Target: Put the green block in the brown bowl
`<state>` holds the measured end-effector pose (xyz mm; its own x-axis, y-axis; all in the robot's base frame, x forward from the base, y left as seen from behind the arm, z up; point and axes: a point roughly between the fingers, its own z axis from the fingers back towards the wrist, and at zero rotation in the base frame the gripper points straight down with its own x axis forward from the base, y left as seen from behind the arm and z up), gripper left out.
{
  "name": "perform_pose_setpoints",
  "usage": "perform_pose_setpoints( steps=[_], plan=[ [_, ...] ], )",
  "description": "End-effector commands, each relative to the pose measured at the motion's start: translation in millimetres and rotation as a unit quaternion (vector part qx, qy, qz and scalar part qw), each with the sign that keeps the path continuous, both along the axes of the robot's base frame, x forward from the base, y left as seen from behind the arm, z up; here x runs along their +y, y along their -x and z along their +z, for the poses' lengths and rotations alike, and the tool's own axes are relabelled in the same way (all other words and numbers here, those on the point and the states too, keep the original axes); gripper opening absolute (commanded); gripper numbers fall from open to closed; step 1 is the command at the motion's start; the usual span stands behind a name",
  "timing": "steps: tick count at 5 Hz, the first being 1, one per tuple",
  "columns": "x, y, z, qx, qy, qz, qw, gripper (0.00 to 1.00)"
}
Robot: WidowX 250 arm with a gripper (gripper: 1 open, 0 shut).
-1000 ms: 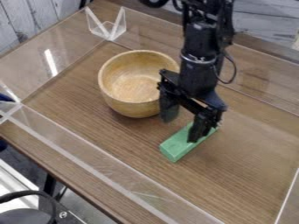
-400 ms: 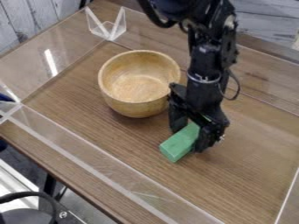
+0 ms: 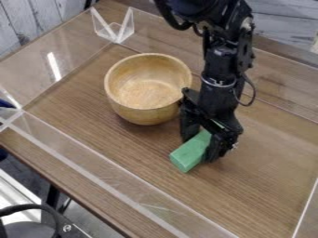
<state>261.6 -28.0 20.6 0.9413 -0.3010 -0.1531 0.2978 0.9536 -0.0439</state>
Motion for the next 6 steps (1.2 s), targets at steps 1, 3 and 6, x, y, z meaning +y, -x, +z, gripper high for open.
perform_pose_setpoints(
  steps=[1, 3, 6],
  plan=[
    [1, -10.9, 4.3, -0.017, 0.011, -0.009, 0.9997, 1.0],
    [4, -5.5, 2.1, -0.018, 0.014, -0.025, 0.9994, 1.0],
    [9, -3.1, 0.5, 0.003, 0.03, -0.023, 0.9993, 1.0]
  ],
)
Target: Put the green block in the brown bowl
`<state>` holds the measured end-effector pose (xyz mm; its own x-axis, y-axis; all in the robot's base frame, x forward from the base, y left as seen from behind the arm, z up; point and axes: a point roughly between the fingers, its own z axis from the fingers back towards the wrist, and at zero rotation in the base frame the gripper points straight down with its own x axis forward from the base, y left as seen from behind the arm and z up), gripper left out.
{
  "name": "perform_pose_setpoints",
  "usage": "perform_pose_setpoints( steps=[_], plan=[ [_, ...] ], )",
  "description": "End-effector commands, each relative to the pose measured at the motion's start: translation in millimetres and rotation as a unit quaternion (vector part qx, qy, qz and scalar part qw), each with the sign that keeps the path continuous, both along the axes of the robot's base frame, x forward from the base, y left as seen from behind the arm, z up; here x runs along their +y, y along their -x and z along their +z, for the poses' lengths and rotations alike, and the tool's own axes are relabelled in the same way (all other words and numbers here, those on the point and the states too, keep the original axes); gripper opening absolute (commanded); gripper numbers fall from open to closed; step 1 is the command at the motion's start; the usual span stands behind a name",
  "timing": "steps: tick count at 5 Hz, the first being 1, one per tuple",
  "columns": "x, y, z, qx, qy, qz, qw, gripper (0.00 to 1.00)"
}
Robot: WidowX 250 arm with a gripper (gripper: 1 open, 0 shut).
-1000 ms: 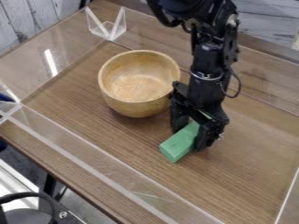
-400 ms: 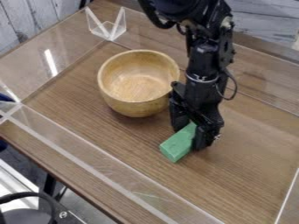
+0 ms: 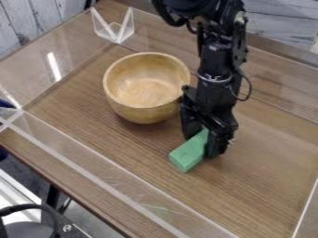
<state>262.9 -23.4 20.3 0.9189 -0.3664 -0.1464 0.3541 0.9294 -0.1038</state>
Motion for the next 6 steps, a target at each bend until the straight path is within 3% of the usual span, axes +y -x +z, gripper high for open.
perform_pose_setpoints(
  steps=[1, 3, 5, 6],
  plan=[
    [5.0, -4.1, -0.4, 0.007, 0.009, 0.011, 0.9999, 1.0],
    [9.6, -6.6, -1.6, 0.027, -0.009, -0.036, 0.999, 1.0],
    [3.5, -5.4, -2.0, 0.017, -0.007, -0.044, 0.9989, 1.0],
    [4.4, -6.5, 2.3, 0.025, -0.006, -0.045, 0.9986, 0.0]
  ],
)
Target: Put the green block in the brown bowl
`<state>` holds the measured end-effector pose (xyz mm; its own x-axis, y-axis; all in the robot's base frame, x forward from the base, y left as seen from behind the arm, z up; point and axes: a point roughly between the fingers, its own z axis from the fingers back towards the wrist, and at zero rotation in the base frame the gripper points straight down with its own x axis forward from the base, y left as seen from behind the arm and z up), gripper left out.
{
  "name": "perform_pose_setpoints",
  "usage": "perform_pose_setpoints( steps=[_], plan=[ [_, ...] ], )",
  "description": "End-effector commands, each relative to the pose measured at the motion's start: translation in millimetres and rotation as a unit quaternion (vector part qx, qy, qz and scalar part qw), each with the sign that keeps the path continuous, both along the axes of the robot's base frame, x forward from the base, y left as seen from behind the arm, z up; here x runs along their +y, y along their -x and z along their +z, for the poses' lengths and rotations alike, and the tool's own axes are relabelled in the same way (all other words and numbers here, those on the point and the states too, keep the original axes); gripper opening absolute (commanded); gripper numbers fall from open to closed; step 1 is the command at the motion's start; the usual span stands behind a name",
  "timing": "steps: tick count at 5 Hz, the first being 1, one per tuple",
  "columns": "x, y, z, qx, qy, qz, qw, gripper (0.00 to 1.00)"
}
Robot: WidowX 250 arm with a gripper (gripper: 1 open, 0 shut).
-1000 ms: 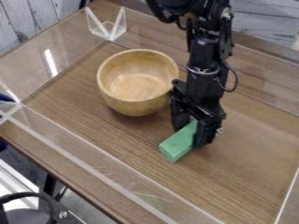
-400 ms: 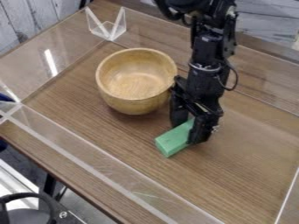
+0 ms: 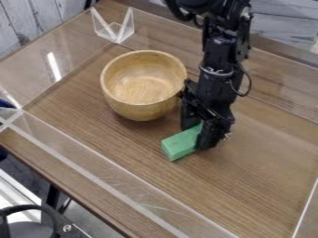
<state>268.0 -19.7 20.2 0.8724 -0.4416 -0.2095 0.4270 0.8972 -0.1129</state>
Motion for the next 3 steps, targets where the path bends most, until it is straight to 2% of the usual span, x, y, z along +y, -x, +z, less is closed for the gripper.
perform_pose_setpoints(
  steps=[1, 2, 3],
  plan=[
    [-1, -2.7, 17.6, -0.006, -0.008, 0.002, 0.9999, 0.0],
    [-3, -4.7, 38.2, -0.007, -0.021, 0.006, 0.9997, 0.0],
    [-4, -3.6, 42.4, -0.032, -0.021, 0.014, 0.9992, 0.0]
  ],
)
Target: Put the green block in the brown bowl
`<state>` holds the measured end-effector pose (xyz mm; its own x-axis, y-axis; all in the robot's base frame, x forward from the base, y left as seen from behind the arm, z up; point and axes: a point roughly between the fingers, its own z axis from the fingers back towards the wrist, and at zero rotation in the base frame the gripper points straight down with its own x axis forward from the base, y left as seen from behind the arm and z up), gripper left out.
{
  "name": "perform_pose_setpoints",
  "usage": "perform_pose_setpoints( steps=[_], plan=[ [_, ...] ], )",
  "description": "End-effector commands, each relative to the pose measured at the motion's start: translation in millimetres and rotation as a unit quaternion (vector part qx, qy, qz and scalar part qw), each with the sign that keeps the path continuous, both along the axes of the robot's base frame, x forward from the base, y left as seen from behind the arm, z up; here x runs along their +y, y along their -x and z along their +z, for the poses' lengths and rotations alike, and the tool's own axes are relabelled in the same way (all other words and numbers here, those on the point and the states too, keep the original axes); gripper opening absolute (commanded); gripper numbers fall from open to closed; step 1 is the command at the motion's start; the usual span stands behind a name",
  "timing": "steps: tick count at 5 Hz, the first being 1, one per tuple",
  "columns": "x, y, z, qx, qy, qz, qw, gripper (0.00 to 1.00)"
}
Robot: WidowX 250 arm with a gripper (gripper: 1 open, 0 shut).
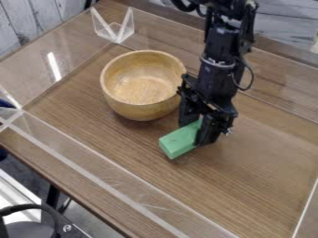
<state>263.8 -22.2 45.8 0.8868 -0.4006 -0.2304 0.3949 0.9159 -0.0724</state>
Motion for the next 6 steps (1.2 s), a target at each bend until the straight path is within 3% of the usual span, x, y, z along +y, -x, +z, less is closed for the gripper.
perform_pose_setpoints(
  steps=[1, 4, 6],
  plan=[
    [-2, -6.1, 17.5, -0.049, 0.003, 0.001, 0.9988, 0.0],
    [-9, -0.5, 28.6, -0.076, -0.022, -0.019, 0.9967, 0.0],
    [12, -13.3, 55.8, -0.089, -0.026, 0.021, 0.9954, 0.0]
  ],
)
